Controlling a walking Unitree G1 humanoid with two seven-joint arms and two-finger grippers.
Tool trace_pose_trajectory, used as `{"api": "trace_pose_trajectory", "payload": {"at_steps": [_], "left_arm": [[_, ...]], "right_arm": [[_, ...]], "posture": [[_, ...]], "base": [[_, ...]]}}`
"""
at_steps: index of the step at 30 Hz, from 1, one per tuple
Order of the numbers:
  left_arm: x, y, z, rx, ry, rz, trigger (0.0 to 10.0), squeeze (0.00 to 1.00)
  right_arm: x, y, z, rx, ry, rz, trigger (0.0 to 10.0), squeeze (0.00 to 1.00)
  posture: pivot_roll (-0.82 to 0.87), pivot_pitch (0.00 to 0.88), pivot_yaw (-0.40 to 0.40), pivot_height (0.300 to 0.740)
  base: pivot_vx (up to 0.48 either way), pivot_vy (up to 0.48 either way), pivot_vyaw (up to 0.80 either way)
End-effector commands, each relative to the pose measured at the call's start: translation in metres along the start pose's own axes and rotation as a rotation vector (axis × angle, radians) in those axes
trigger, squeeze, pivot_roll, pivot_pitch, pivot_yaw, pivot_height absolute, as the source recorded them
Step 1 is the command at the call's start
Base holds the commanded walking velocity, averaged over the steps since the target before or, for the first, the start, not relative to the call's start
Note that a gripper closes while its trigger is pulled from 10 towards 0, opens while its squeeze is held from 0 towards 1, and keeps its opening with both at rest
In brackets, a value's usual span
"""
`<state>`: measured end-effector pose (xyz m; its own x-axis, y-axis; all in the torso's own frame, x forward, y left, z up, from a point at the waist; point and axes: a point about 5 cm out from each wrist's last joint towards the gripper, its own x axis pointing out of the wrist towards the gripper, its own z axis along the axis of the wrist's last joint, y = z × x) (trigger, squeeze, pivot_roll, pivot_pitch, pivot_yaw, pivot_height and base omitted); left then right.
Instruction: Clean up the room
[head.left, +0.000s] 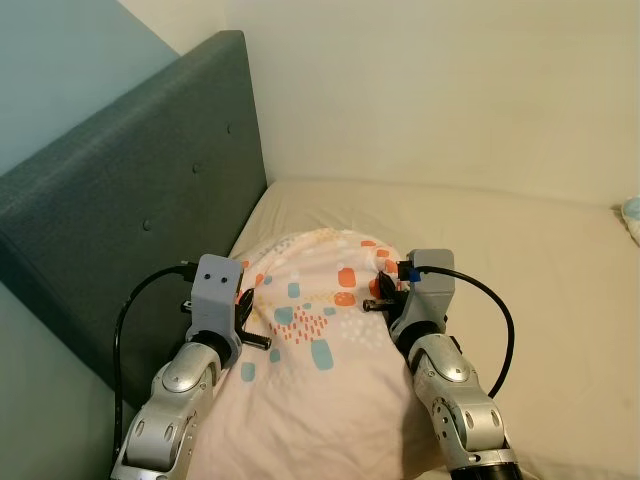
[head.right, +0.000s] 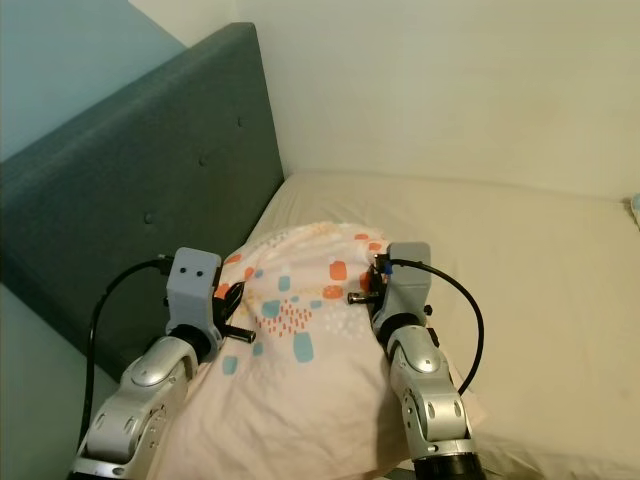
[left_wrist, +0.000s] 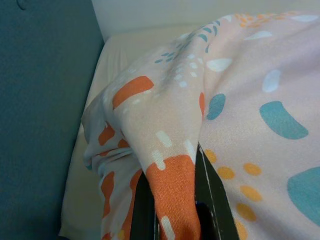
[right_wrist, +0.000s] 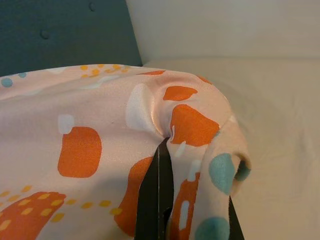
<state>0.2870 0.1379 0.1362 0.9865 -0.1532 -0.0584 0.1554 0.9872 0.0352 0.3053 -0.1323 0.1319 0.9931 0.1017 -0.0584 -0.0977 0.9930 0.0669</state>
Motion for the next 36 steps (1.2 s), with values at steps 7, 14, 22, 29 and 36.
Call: {"api": "trace_pose_trajectory", "payload": {"at_steps": [7,14,22,29,36], "left_arm": [[-0.0048,0.0288,0.0011,0.024,-0.016,0.13,10.0,0.0],[-0.0051,0.0294,0.0011,0.024,-0.017,0.131,10.0,0.0],[-0.0067,0.0287,0.0019,0.032,-0.014,0.116,10.0,0.0],[-0.0066,0.0264,0.003,0.043,-0.023,0.114,10.0,0.0],[-0.0049,0.022,0.0028,0.043,-0.018,0.092,10.0,0.0]], "right_arm": [[-0.0005,-0.0153,0.0059,-0.014,-0.04,-0.084,10.0,0.0],[-0.0005,-0.0149,0.0059,-0.013,-0.041,-0.083,10.0,0.0],[-0.0003,-0.0141,0.0056,-0.011,-0.039,-0.08,10.0,0.0],[-0.0005,-0.0142,0.005,-0.01,-0.038,-0.084,10.0,0.0],[-0.0009,-0.0151,0.0049,-0.01,-0.038,-0.087,10.0,0.0]], "posture": [[-0.08,0.075,0.034,0.74],[-0.08,0.075,0.034,0.74],[-0.07,0.076,0.032,0.74],[-0.07,0.076,0.032,0.74],[-0.07,0.078,0.036,0.74]], "base": [[0.0,0.458,0.0],[0.0,0.467,0.0],[0.0,0.335,0.0],[0.0,-0.446,0.0],[0.0,0.0,0.0]]}}
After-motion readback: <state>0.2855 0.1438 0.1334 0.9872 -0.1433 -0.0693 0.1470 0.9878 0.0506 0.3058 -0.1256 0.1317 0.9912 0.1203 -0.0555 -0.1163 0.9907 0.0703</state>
